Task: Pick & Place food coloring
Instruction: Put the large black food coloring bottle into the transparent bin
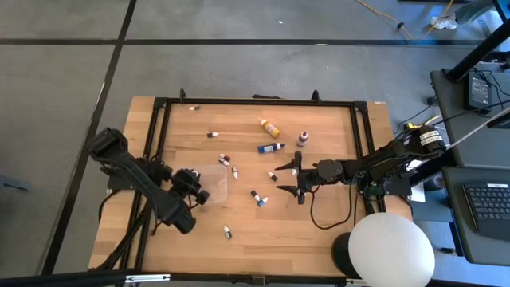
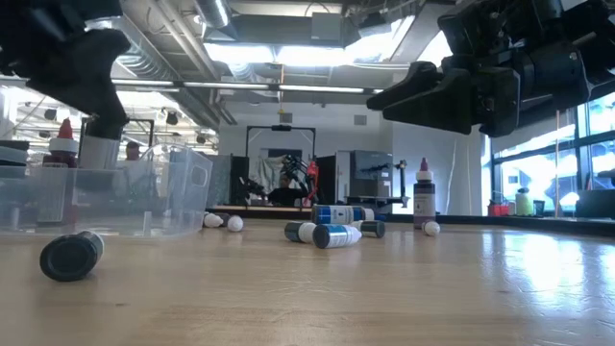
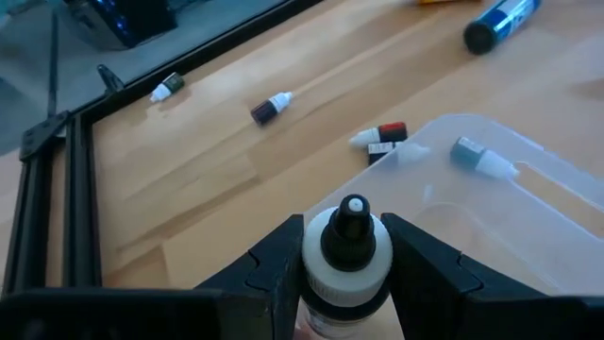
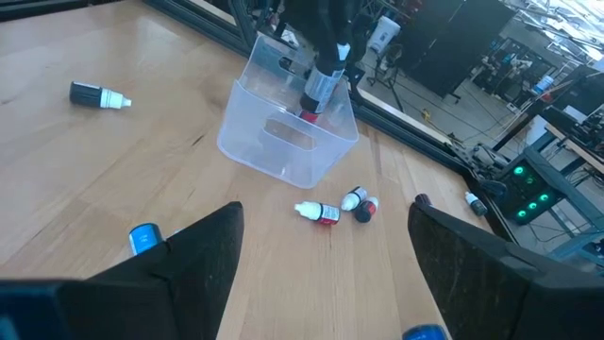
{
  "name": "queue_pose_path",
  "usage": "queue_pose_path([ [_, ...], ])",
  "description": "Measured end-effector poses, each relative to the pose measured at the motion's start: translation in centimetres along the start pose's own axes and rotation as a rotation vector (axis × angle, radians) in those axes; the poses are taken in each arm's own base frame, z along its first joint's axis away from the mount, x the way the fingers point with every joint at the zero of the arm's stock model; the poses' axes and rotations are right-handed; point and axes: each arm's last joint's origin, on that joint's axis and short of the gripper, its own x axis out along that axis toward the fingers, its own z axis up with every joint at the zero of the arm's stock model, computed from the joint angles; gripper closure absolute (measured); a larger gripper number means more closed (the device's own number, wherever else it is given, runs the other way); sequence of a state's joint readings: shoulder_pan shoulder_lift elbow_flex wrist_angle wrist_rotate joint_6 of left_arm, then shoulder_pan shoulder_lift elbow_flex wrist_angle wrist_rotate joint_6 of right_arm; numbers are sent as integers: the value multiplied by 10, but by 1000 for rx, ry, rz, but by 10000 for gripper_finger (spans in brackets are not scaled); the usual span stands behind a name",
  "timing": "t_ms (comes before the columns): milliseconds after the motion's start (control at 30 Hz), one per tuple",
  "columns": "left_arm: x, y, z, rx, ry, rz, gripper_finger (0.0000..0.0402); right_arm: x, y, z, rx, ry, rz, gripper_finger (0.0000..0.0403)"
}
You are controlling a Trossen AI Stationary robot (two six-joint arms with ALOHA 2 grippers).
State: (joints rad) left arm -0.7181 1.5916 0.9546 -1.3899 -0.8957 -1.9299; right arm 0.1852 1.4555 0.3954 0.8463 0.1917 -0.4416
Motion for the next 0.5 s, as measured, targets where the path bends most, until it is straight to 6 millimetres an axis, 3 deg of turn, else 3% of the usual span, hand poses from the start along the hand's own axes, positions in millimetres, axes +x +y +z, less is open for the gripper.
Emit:
queue_pose_path([
  [500,10,-12,-18,10,-20,67,268,0,0,0,0,0,1,101],
])
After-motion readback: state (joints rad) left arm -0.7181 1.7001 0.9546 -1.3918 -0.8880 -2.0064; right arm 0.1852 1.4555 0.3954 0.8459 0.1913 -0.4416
